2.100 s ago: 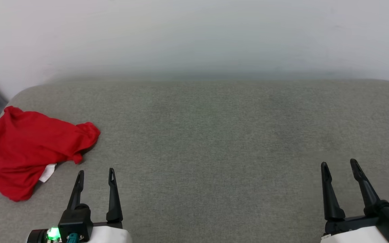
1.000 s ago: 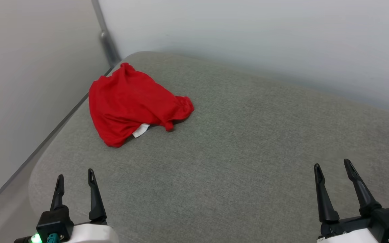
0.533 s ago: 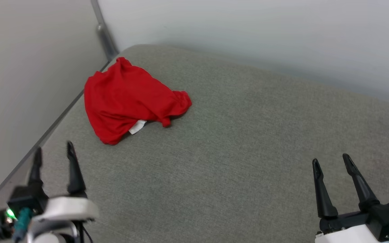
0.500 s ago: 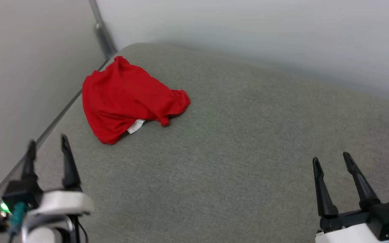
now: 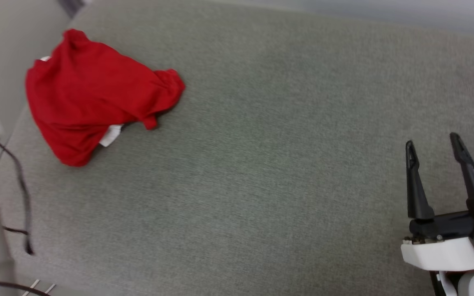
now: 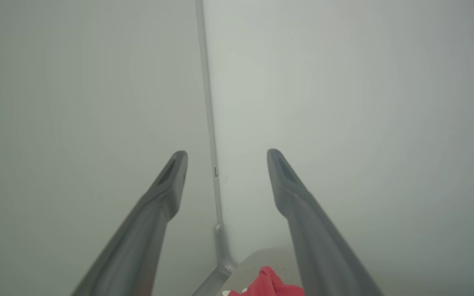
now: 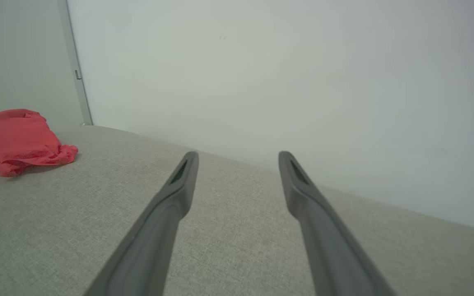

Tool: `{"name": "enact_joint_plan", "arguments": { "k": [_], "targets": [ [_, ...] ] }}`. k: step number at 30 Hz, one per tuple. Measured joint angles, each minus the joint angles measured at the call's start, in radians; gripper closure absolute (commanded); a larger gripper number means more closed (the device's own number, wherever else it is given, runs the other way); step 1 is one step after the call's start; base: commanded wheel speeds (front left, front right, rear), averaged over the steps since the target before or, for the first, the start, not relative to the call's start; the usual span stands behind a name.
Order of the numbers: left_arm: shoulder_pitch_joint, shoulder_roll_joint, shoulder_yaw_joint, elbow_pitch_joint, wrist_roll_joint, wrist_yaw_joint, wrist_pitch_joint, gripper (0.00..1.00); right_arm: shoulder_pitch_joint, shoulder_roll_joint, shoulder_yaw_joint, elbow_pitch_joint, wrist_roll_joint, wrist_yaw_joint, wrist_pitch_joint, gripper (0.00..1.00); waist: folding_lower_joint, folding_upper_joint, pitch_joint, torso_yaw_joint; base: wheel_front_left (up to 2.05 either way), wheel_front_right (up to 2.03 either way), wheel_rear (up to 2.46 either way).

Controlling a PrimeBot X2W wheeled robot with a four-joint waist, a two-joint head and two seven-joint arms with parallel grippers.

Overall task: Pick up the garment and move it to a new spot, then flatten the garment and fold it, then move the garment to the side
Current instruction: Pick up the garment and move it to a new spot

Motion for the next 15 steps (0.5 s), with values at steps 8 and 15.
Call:
{"name": "enact_joint_plan", "arguments": {
  "k": [8, 15],
  "targets": [
    [-0.221, 0.206, 0.0, 0.235, -0.045, -0.067, 0.053, 0.0, -0.049, 0.0, -0.016, -0.054, -0.012, 0.0, 0.0, 0.0, 0.0001, 0.0, 0.136, -0.086, 0.0, 0.0, 0.0],
    [-0.298, 0.337, -0.151, 0.342, -0.25, -0.083, 0.371, 0.0, -0.085, -0.003, -0.024, -0.101, -0.02, 0.0, 0.0, 0.0, 0.0001, 0.0, 0.239, -0.143, 0.0, 0.0, 0.0]
  ]
}}
